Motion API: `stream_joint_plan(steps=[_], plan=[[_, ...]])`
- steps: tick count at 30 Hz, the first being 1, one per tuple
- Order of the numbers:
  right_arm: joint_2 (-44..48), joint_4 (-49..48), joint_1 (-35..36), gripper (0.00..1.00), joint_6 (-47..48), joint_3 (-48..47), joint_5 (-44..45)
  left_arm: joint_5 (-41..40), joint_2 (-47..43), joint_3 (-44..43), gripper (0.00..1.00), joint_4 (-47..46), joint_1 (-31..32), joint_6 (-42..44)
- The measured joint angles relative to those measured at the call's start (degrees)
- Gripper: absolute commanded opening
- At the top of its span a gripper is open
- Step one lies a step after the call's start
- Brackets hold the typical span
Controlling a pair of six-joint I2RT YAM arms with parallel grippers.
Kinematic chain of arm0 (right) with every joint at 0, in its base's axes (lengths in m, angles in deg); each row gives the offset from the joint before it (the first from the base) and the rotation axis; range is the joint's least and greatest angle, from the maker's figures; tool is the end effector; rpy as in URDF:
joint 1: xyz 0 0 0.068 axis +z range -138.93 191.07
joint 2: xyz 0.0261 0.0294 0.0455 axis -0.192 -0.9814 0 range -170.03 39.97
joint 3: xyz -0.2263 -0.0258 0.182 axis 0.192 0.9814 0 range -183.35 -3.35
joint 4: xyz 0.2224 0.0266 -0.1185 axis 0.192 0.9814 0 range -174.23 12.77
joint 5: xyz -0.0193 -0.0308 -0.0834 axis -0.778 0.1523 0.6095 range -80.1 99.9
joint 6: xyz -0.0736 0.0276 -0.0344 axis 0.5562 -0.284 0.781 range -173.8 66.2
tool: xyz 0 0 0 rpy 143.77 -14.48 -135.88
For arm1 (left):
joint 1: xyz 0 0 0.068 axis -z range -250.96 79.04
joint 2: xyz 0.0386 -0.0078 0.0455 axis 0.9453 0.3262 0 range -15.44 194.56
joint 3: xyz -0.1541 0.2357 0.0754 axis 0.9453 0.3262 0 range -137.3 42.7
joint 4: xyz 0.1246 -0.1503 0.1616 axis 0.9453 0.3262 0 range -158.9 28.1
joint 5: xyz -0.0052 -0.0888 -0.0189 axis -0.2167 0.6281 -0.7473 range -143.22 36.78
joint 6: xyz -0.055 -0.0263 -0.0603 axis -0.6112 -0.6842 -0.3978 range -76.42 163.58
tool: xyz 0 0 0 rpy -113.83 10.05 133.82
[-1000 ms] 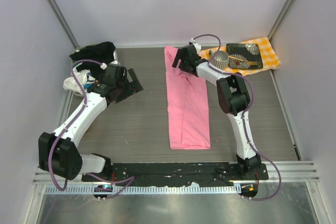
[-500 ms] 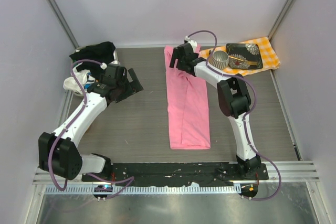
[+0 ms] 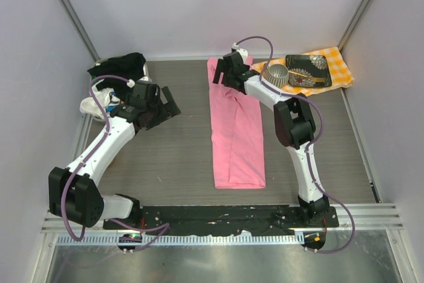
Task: Fold and stack the t-shirts
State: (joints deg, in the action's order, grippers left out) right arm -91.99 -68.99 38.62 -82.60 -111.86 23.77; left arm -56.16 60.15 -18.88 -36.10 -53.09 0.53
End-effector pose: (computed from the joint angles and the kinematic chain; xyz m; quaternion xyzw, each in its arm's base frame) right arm 0.5096 0.2453 0.1930 0.0620 0.8942 0.1069 0.4302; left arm 0.2827 -0.0871 0.2798 -0.2118 0.9051 -0.1660 0.3292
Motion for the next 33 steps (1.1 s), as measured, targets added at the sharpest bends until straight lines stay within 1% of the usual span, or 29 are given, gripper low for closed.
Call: stream_joint_plan(steps=[6, 24, 33], plan=[[-1.75, 0.28, 0.26, 0.92, -0.2, -2.75, -0.57, -0.04, 0.0, 0.0, 1.0, 0.02, 0.0, 0.0], [-2.82, 0.7, 1.27, 0.92, 0.09, -2.8, 0.07, -0.02, 0.04, 0.0, 1.0, 0.0, 0.0, 0.0], [-3.48, 0.83, 1.7, 0.92, 0.07, -3.5, -1.09, -0.04, 0.15, 0.0, 1.0, -0.02, 0.0, 0.0]])
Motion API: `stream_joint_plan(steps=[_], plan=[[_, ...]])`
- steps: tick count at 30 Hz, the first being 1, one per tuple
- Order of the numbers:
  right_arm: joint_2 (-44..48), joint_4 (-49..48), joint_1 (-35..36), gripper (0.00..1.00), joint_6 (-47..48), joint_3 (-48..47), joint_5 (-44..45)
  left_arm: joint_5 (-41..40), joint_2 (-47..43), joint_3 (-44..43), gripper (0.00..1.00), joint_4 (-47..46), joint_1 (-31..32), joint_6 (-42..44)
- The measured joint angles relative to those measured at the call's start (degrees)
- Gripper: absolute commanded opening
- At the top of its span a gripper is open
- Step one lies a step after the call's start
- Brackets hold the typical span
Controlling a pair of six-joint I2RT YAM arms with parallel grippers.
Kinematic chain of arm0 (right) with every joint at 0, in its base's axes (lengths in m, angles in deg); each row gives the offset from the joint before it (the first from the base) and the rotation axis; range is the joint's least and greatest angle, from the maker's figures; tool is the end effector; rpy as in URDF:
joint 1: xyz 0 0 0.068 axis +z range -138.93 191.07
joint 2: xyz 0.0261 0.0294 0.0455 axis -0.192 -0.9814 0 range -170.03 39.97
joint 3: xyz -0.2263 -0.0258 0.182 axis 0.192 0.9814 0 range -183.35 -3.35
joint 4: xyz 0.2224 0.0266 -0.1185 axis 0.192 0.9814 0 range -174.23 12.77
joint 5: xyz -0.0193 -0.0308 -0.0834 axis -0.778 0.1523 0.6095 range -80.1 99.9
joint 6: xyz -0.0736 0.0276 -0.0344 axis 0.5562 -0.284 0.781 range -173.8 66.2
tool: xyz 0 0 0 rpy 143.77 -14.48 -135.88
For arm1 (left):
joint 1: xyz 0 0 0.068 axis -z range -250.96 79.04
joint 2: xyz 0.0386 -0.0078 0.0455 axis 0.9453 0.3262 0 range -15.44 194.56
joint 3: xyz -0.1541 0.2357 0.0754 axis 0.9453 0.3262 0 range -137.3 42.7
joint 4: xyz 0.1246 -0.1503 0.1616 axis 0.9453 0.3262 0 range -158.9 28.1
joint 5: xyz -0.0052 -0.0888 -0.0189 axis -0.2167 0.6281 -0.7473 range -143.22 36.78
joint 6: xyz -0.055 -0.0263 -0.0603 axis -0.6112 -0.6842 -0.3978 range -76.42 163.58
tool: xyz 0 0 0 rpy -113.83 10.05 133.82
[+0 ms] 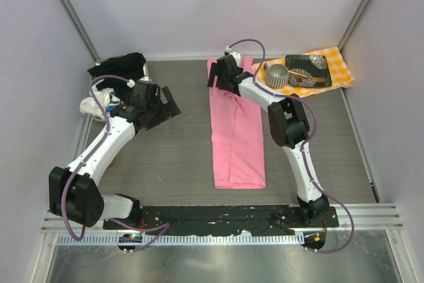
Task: Fold and stack the t-shirts
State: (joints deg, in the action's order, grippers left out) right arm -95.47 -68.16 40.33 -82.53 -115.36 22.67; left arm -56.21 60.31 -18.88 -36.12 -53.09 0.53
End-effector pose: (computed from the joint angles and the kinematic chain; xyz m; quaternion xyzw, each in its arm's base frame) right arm 0.5113 0.2672 0.1794 0.0433 0.8991 0.1175 0.4195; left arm 0.2832 -0.0872 0.2791 -0.2120 0.9055 -0.1650 0.3285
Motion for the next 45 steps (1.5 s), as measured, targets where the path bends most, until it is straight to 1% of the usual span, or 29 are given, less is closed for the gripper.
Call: stream_joint_plan(steps=[9, 14, 20, 22, 24, 26, 28, 31, 34, 36, 37, 38, 40, 45], plan=[[-2.73, 1.46, 3.56, 0.92, 0.46, -4.46, -1.6, -0.07, 0.0, 0.0, 1.0, 0.02, 0.0, 0.0], [-3.72, 1.62, 5.27, 0.92, 2.34, -6.64, -4.7, -0.42, 0.0, 0.0, 1.0, 0.02, 0.0, 0.0], [-3.45, 0.39, 6.97, 0.93, 5.84, -6.1, -10.8, -0.39, -0.39, 0.37, 1.0, 0.02, 0.0, 0.02], [-1.11, -1.79, 7.26, 0.97, 6.75, -1.9, -11.15, -0.13, -0.76, 0.83, 1.0, 0.0, 0.0, 0.02], [3.93, -3.48, 7.54, 1.0, 7.72, 5.66, -10.16, 0.63, -1.6, 1.46, 1.0, 0.02, 0.02, 0.04], [10.05, -3.82, 7.78, 1.0, 8.55, 12.35, -8.57, 1.11, -3.23, 2.36, 1.0, 0.02, 0.66, 0.02], [18.62, -3.08, 7.93, 1.0, 9.16, 19.28, -5.07, 1.27, -5.92, 4.07, 1.0, -0.37, 1.7, -0.28], [33.94, -2.27, 7.85, 1.0, 9.05, 28.83, 1.7, 2.62, -10.86, 8.15, 1.0, -0.94, 4.74, -1.97], [50.95, -0.57, 7.61, 0.99, 6.97, 38.75, 7.21, 3.58, -16.11, 14.43, 1.0, -2.03, 9.88, -5.07], [59.78, 1.73, 7.32, 0.95, 4.68, 44.09, 8.94, 4.13, -18.25, 17.9, 1.0, -2.6, 13.77, -7.41], [63.25, 3.39, 7.32, 0.94, 2.86, 46.88, 9.22, 4.15, -19.15, 19.98, 1.0, -3.04, 16.55, -9.07], [65.68, 5.16, 7.32, 0.94, 1.53, 49.16, 9.4, 4.17, -19.5, 21.14, 1.0, -3.17, 18.25, -10.01], [71.08, 9.2, 7.8, 0.93, -2.27, 55.63, 9.2, 3.76, -20.33, 24.35, 1.0, -4.42, 24.02, -13.03], [81.07, 20.83, 9.57, 0.92, -11.47, 69.99, 6.84, 3.15, -20.5, 30.75, 1.0, -9.55, 33.51, -19.34]])
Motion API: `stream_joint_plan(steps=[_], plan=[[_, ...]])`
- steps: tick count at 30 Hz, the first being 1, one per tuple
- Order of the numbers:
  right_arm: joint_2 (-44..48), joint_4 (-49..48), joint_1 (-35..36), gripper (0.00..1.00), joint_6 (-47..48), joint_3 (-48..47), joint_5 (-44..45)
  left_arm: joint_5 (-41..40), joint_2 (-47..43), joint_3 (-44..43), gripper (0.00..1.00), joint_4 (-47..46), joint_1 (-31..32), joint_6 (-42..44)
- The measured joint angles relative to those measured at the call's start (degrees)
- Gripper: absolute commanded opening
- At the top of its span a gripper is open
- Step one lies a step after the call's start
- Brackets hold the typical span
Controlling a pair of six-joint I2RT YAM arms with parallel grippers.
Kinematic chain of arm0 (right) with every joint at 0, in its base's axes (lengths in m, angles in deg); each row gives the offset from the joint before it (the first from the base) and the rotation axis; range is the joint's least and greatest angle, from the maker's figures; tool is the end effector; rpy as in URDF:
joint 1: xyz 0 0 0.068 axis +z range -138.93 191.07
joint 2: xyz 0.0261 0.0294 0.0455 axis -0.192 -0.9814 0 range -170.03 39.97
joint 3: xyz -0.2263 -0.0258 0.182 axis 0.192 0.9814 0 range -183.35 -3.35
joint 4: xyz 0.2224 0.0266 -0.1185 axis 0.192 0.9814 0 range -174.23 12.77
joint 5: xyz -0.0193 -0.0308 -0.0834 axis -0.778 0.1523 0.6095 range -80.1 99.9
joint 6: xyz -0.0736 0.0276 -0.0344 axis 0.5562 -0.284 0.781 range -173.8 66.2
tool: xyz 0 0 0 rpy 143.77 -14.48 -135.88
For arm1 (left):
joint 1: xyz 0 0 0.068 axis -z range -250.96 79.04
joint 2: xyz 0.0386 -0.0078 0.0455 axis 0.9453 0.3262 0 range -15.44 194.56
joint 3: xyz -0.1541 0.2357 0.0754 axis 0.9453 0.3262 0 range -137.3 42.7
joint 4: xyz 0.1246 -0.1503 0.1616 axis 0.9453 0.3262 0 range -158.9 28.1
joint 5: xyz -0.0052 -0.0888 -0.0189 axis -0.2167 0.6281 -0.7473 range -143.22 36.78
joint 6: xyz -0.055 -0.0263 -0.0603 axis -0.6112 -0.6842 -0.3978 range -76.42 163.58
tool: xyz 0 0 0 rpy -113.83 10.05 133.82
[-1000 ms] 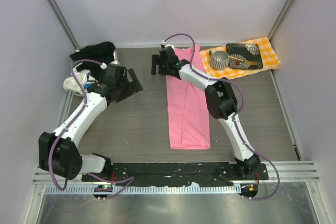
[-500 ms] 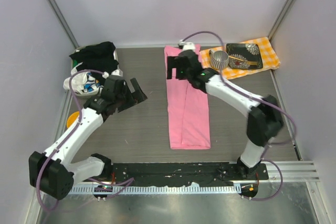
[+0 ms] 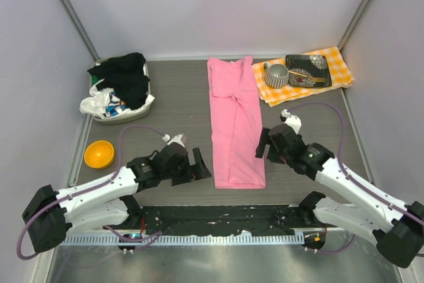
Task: Fold and stack the t-shirts
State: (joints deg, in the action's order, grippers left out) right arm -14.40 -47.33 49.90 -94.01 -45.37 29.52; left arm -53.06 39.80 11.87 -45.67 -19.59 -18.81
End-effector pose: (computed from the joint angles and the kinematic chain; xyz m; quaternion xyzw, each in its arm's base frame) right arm 0.1667 0.1015 0.2418 0.0704 0.9230 0.0951 0.3662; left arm 0.1243 -0.1559 0.1926 -0.0890 0.9282 -0.3033 0.1963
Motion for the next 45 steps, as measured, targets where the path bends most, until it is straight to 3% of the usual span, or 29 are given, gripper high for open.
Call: stream_joint_plan(steps=[8, 14, 23, 26, 27, 29, 45], plan=[[10.99, 5.22, 1.25, 0.9, -8.28, 6.97, -4.63, -0.35, 11.67, 3.52, 1.0, -13.88, 6.4, -6.03], [12.55, 5.64, 2.21, 0.9, -10.23, 8.26, -5.9, -0.11, 18.95, 3.23, 0.87, -25.38, 6.78, -9.25], [14.38, 6.47, 2.27, 0.89, -10.69, 8.26, -6.21, 0.66, 27.17, 2.78, 0.55, -36.35, 6.8, -13.44], [14.38, 6.91, 2.32, 0.89, -10.69, 8.26, -6.27, 0.74, 28.28, 2.75, 0.39, -36.85, 6.8, -13.88], [14.38, 7.06, 2.32, 0.89, -10.69, 8.26, -6.27, 0.74, 28.61, 2.89, 0.21, -36.81, 6.78, -14.05], [14.38, 7.13, 2.32, 0.88, -10.71, 8.26, -6.38, 0.68, 29.03, 3.04, 0.0, -36.65, 6.8, -14.25], [14.21, 4.15, 3.87, 0.76, -14.23, 16.41, -13.6, 0.37, 27.98, 4.74, 0.0, -36.17, 6.8, -15.19]])
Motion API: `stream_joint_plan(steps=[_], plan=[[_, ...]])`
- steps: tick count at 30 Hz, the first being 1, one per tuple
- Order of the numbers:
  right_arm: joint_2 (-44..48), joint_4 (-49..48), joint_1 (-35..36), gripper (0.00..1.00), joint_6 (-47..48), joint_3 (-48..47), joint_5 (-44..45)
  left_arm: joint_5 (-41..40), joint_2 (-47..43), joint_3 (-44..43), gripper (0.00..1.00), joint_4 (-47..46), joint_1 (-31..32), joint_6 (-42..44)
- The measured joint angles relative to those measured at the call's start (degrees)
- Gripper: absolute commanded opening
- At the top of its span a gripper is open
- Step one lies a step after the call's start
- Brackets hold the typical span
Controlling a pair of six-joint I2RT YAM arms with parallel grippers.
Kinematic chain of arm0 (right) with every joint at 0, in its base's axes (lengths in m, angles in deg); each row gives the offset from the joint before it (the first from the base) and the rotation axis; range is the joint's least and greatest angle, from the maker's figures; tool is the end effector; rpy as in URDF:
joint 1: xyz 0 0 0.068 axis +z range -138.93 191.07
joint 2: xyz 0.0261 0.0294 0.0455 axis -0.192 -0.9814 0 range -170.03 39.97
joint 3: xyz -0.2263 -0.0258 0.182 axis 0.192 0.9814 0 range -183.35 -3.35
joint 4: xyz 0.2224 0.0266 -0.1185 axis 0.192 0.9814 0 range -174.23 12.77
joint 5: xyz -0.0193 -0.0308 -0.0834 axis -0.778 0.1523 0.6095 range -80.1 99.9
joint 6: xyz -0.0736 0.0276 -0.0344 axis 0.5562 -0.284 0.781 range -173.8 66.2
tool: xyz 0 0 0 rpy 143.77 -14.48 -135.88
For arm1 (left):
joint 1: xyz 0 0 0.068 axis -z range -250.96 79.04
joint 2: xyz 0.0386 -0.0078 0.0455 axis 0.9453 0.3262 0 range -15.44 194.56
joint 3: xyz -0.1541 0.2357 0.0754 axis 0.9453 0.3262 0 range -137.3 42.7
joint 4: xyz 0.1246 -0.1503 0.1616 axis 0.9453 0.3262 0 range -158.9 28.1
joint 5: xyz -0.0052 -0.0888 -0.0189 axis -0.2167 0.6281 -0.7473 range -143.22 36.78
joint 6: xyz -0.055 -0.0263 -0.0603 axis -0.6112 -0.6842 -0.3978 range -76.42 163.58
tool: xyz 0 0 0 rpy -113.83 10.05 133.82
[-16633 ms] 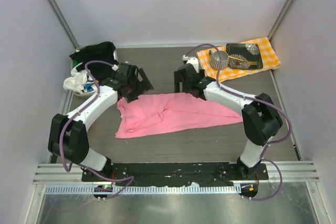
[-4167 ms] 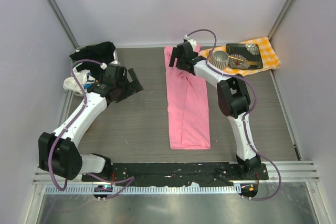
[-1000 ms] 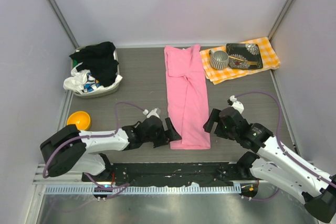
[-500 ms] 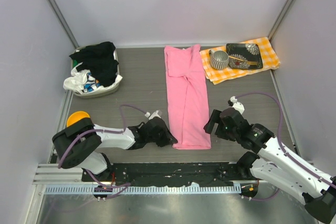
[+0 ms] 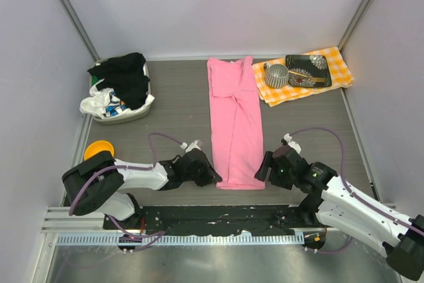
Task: Fold and stack the t-shirts
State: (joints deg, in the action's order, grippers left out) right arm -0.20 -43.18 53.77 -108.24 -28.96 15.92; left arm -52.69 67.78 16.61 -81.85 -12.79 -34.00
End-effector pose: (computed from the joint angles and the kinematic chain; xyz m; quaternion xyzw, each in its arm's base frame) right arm 0.1022 0.0834 0.1717 0.1130 0.9474 0.1881 0.2329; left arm 0.1431 -0.2319 0.1245 -0.1535 0.9082 -0.3622 0.1427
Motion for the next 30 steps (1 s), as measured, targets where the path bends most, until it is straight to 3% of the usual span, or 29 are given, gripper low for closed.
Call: stream_joint_plan(steps=[12, 17, 26, 29, 30], plan=[[-2.25, -7.08, 1.38, 0.61, -3.41, 6.43, -2.34, -0.42, -0.81, 0.42, 0.0, 0.76, 0.0, -0.02], [-2.75, -11.65, 1.51, 0.59, -4.72, 8.09, -2.49, -0.46, -1.07, 0.68, 0.0, 0.68, 0.0, -0.07], [-6.84, -18.27, 1.51, 0.41, -5.84, 9.14, -2.05, -0.72, -2.73, 2.21, 0.0, 0.55, 0.0, -0.09], [-8.11, -20.37, 1.57, 0.28, -5.92, 9.49, -2.03, -0.81, -3.15, 2.69, 0.0, 0.35, 0.0, -0.13], [-8.57, -21.0, 1.62, 0.18, -5.99, 9.7, -1.99, -0.83, -3.28, 2.86, 0.0, 0.22, 0.0, -0.2]])
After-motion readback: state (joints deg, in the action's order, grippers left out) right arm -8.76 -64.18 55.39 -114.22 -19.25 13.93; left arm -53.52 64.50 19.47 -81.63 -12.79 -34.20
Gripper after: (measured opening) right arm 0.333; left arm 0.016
